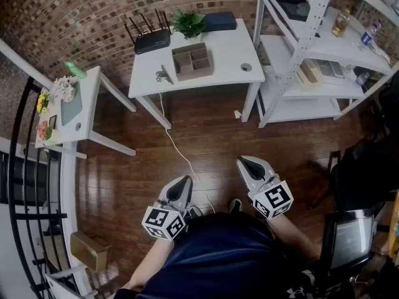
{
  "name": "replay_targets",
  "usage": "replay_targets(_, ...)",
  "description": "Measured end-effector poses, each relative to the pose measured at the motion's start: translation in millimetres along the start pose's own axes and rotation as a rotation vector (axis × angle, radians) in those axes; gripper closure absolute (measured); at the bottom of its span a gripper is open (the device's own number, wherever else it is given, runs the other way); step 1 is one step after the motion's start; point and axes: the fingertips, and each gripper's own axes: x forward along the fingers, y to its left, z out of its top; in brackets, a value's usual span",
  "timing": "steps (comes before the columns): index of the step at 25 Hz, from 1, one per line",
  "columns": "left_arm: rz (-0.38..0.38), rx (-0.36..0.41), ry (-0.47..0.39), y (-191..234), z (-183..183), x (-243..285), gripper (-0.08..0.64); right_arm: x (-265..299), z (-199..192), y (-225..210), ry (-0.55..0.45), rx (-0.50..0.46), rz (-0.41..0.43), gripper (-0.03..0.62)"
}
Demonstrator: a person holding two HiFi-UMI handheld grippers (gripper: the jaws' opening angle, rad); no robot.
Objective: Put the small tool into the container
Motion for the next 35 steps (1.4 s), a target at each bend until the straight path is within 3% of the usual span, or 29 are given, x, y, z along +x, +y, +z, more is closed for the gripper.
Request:
replay_targets(4, 0.014, -0.015, -0.001, 7, 13, 23, 0.557, -2, -8, -22, 0.016, 0.032, -0.039, 0.588)
replay_targets(8, 0.08, -0.065, -0.009, 33, 20, 28, 0.557, 16, -18, -44, 0.047, 0.097, -0.049, 0.588)
replay_targets(13, 0.134, -0.117, -0.006, 100, 19, 44, 0.557, 62, -20, -62, 0.072, 0.091, -0.064, 0.588)
replay_targets(24, 0.039, -0.12, 0.004, 276, 97, 137, 0.555, 197, 31, -84, 0.067, 0.046, -0.256, 0.588)
replay_targets(26, 0.036, -0.114, 0.021, 298, 108, 158, 0.528, 212, 34, -92, 0.072, 0.056, -0.277, 0.588)
replay_targets(35, 0.127, -0.147, 0.115, 376, 122, 261, 0.486, 244, 22, -164, 0.091, 0.145, -0.309, 0.588)
